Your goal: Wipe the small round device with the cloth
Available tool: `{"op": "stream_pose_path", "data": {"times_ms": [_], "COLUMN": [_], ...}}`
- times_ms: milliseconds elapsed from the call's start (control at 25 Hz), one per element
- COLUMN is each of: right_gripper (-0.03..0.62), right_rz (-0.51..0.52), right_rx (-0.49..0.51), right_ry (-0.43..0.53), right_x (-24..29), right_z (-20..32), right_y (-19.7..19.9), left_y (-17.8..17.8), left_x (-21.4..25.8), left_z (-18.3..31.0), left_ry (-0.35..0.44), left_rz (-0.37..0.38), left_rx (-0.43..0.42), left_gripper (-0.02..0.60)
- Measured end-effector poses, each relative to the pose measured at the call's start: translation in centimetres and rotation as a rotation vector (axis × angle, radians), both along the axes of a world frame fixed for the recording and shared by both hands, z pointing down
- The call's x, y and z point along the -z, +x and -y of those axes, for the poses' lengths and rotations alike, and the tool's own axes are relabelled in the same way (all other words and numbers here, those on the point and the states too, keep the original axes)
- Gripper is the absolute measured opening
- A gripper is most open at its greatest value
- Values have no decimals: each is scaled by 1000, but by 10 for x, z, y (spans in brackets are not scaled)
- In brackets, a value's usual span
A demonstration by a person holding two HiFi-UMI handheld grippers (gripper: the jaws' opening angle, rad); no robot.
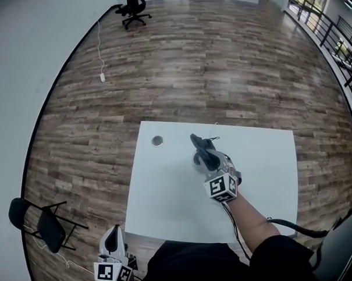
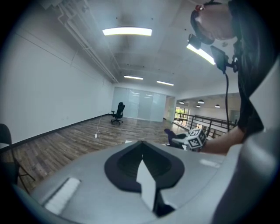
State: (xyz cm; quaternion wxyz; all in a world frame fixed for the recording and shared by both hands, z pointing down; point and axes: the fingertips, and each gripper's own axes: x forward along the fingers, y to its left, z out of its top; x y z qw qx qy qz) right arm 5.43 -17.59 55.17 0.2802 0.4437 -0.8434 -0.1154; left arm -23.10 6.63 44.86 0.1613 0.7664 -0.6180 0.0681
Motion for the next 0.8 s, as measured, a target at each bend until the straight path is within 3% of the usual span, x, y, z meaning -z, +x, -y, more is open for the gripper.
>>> {"op": "stream_pose_path", "data": {"times_ms": [80,160,360,520,800], "right_gripper": [94,94,94,94,94], "right_rz": [49,86,84,61,-188], "right_rx": [-90,-117,-10,18,145], "right_ry": [19,-27,-185,-269,-170], "right_x": [19,16,-23,-47,-58], "right_z": [13,21,13,12,-8], "right_y": [25,34,2,-19,-34], "left_y": [1,1,1,-2,-1], "left_x": [-1,-1,0,-3,-6], "left_z": [2,3,5,-1,-1], "left_ry": [-2,-2,0,-16,-21], "left_rz": [-3,-5,-7,-8,-14], "left_rx": [-4,-7,-11,4,10], "left_gripper": [3,3,3,5,4]}}
